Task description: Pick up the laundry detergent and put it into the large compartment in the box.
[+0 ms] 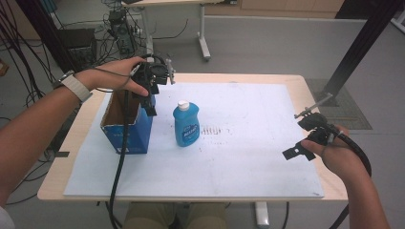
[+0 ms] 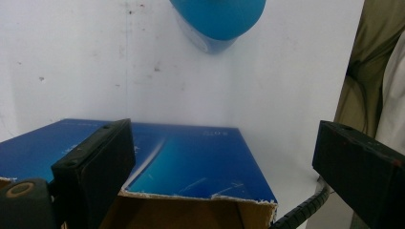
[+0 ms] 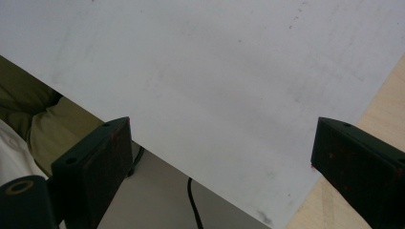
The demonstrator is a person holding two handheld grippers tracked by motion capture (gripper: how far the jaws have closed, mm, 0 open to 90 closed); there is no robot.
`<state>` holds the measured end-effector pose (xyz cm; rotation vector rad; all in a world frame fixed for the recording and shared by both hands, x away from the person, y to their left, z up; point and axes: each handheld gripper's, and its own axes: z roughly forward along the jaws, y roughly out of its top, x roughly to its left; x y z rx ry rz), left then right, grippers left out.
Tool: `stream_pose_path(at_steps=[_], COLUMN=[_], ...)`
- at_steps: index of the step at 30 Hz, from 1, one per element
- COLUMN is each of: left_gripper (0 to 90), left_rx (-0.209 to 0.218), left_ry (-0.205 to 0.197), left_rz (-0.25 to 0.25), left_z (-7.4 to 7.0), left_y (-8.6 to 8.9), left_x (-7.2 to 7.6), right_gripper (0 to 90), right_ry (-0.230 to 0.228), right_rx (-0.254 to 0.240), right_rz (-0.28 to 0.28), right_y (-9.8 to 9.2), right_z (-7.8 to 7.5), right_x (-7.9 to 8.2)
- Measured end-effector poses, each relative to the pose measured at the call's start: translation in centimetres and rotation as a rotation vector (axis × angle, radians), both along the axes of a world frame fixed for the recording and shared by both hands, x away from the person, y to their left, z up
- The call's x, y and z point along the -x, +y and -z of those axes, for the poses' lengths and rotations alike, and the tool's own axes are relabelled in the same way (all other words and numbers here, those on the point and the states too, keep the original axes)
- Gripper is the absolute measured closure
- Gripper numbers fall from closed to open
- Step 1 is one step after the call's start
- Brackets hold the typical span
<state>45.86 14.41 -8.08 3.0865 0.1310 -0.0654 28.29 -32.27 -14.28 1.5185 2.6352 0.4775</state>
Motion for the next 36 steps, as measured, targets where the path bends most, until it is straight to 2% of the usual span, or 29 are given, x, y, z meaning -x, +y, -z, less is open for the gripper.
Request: stream_pose_path(at_steps=[36], left_gripper=[7.9], left_rx=[0.016], left_ry=[0.004], left_rz=[-0.037], left_z=[-0.25], left_y=[0.48], left_x=[-0.09], right_gripper=[6.9], right_ry=[0.002], right_rx=[0.001], right_rz=[-0.003], right_y=[0.05], right_z=[0.11], right_x=[-0.11])
